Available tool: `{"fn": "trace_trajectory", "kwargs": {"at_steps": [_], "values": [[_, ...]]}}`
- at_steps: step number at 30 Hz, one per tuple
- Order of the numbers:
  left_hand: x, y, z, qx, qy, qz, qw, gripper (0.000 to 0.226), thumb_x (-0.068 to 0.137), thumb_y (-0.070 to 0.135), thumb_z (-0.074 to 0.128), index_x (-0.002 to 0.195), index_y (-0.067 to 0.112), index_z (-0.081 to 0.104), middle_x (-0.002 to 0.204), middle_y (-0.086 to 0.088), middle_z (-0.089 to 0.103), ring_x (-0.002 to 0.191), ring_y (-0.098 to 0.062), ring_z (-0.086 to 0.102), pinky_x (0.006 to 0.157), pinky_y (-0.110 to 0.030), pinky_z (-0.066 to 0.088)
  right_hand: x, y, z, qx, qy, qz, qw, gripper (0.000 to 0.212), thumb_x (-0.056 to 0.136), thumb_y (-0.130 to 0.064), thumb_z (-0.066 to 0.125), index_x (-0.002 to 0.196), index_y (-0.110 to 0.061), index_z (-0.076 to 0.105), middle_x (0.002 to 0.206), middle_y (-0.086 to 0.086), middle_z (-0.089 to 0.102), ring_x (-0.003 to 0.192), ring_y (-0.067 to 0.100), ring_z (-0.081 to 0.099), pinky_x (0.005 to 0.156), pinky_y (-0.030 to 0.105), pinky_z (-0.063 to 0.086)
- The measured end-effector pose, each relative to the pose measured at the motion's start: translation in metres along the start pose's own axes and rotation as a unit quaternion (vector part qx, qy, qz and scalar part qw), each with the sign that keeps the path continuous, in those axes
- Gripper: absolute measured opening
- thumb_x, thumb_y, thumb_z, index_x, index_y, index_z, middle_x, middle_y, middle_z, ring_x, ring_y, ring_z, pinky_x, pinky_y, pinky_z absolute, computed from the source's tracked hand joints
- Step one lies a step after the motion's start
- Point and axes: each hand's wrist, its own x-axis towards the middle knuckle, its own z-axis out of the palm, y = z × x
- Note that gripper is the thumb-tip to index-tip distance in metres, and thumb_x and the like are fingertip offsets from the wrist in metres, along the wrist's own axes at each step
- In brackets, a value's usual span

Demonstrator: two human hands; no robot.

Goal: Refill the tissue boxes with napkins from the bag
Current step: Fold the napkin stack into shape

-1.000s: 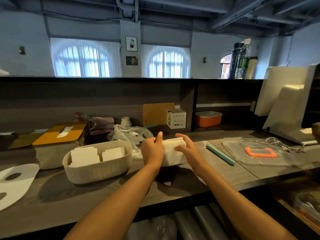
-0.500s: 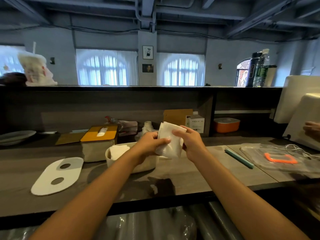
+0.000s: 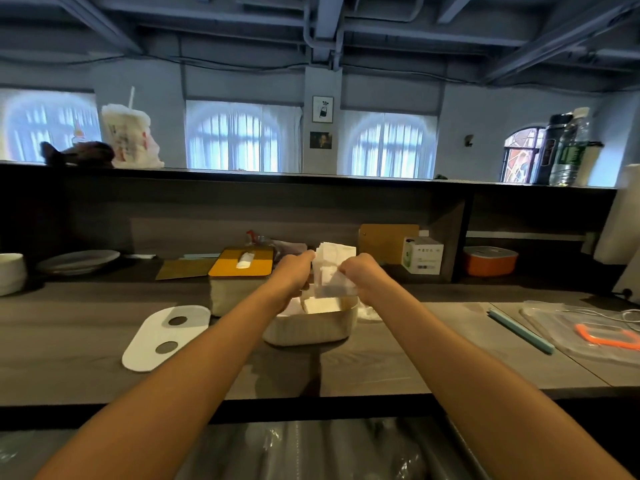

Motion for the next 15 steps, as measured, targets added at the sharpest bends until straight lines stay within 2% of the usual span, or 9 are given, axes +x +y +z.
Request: {"fn": "trace_trajectory", "kwargs": {"at_steps": [2,5,8,10,12,15], "values": [[0.009,-0.003,-0.005,0.030,0.006,-0.005,1.000,0.047,0.106,0.043,0.036,0.136,0.010,0.050,0.130,-0.013,0.057,0.115,-0.029,0.056,0.090,-0.037,0.048,0.006,0.000,0.000,-0.061,-0.005,-0.028,0.998,0.038,0.096,-0.006,0.050,0.133,0.004,0.050,0.106,0.012,0.048,0.080,0.017,0.049,0.081,0.028,0.041],[0.016,-0.007,-0.013,0.051,-0.009,-0.051,0.997,0.053,0.106,0.046,0.031,0.144,0.010,0.041,0.145,-0.016,0.047,0.125,-0.033,0.052,0.091,-0.039,0.049,0.009,-0.004,0.006,-0.172,-0.018,-0.004,0.985,0.038,0.096,-0.017,0.058,0.131,-0.001,0.054,0.115,0.013,0.056,0.106,0.025,0.055,0.091,0.033,0.048],[0.020,-0.016,-0.018,0.072,-0.023,-0.086,0.993,0.060,0.105,0.051,0.029,0.148,0.010,0.036,0.148,-0.021,0.044,0.128,-0.037,0.051,0.103,-0.045,0.049,0.009,-0.008,0.017,-0.234,-0.051,0.006,0.971,0.042,0.096,-0.023,0.060,0.133,-0.005,0.053,0.126,0.013,0.056,0.117,0.028,0.053,0.100,0.035,0.047],[0.026,-0.018,-0.022,0.072,-0.030,-0.097,0.992,0.065,0.104,0.054,0.030,0.150,0.009,0.032,0.148,-0.023,0.042,0.129,-0.038,0.050,0.105,-0.047,0.047,0.012,-0.004,0.023,-0.299,-0.063,-0.003,0.952,0.042,0.098,-0.021,0.057,0.136,-0.004,0.050,0.128,0.013,0.054,0.118,0.028,0.053,0.097,0.035,0.047],[0.030,-0.018,-0.025,0.066,-0.036,-0.109,0.991,0.068,0.103,0.057,0.030,0.152,0.010,0.030,0.149,-0.024,0.041,0.130,-0.039,0.048,0.105,-0.047,0.047,0.012,0.000,0.028,-0.363,-0.071,-0.015,0.929,0.041,0.098,-0.019,0.058,0.136,-0.003,0.050,0.120,0.013,0.055,0.111,0.026,0.056,0.092,0.033,0.049],[0.031,-0.018,-0.027,0.064,-0.044,-0.111,0.991,0.070,0.102,0.059,0.029,0.154,0.011,0.027,0.150,-0.024,0.040,0.131,-0.039,0.048,0.103,-0.046,0.047,0.012,0.001,0.031,-0.460,-0.066,-0.054,0.884,0.044,0.095,-0.014,0.061,0.137,-0.006,0.050,0.116,0.012,0.054,0.111,0.025,0.055,0.101,0.034,0.048]]}}
